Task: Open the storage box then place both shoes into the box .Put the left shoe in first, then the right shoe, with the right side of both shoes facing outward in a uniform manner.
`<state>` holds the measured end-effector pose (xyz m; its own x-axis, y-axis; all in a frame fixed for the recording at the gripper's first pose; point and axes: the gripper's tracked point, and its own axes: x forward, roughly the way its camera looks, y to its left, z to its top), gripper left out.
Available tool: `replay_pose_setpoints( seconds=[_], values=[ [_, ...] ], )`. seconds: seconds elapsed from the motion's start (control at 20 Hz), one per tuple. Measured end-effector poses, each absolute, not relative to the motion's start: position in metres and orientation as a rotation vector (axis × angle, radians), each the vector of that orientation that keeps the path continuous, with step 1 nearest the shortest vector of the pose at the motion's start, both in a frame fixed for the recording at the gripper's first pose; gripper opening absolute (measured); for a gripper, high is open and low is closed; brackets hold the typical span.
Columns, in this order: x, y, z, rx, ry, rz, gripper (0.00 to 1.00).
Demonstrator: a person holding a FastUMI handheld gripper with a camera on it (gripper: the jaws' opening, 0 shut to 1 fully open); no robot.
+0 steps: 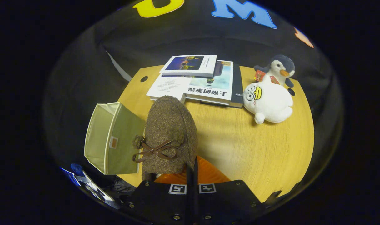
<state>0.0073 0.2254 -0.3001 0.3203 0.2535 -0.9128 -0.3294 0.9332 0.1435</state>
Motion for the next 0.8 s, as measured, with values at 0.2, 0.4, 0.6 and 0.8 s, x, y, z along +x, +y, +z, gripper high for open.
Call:
replay_pose_setpoints(
  seconds=[0.2, 0.4, 0.6, 0.8],
  values=[
    [0.007, 0.259, -0.291, -0.14, 1.161, 0.426, 0.0],
    [-0.002, 0.307, -0.286, -0.133, 1.183, 0.482, 0.0],
    [-0.006, 0.363, -0.28, -0.159, 1.17, 0.559, 0.0],
    [-0.012, 0.411, -0.272, -0.165, 1.164, 0.61, 0.0]
  ],
)
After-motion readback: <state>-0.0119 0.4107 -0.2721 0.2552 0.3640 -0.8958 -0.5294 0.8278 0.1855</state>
